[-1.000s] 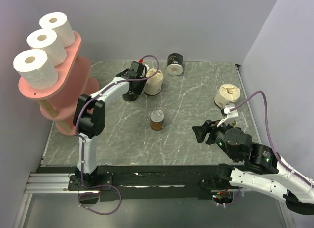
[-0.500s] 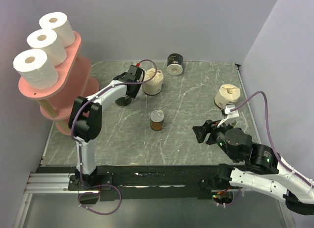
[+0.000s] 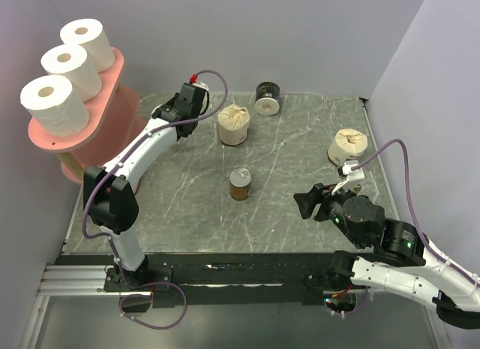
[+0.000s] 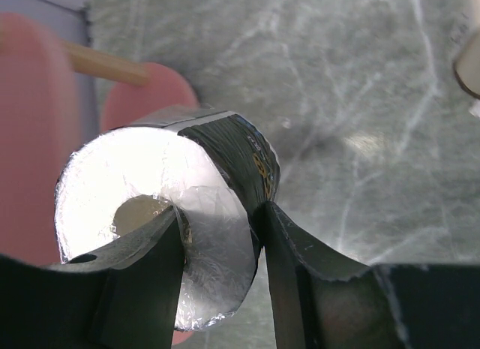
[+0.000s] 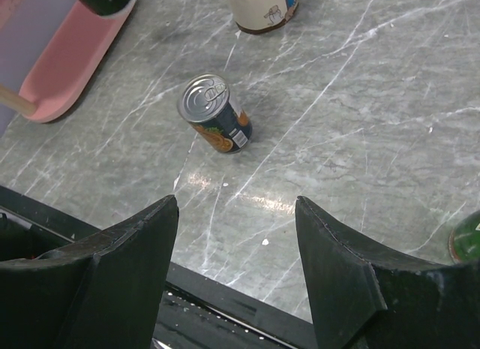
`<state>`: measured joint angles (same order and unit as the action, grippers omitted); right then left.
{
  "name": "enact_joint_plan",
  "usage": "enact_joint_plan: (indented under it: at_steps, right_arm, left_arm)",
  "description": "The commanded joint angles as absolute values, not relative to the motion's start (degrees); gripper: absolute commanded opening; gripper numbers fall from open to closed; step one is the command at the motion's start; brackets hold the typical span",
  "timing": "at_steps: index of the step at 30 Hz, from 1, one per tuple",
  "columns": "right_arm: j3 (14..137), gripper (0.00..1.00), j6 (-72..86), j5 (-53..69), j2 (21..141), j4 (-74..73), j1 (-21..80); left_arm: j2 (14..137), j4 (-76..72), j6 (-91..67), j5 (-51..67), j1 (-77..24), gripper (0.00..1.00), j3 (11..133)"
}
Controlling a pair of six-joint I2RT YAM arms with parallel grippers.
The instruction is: Place and organize the paper towels onto the shelf
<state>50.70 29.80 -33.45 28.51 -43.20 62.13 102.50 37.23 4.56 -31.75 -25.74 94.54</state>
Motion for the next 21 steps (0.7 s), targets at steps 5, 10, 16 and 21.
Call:
enact_joint_plan:
  at_steps: [5, 10, 16, 21]
  right_arm:
    - [50.37, 0.71, 31.46, -33.14, 26.63, -40.87, 62.49]
    - [50.71, 0.71, 30.85, -32.43, 27.07, -41.04, 62.58]
    - [50.72, 0.71, 30.50, -33.05, 26.28, -40.87, 62.58]
    - [50.71, 0.71, 30.15, -33.48, 26.28, -40.87, 62.49]
  left_arm:
    - [99.32, 37.09, 9.40, -42.27, -23.91, 0.48, 100.98]
    - [99.84, 39.02, 9.49, -43.42, -23.55, 0.48, 104.94]
    - [99.58, 37.44, 12.03, -46.57, -22.33, 0.48, 105.20]
    - [102.04, 38.50, 12.39, -47.11, -21.01, 0.48, 109.68]
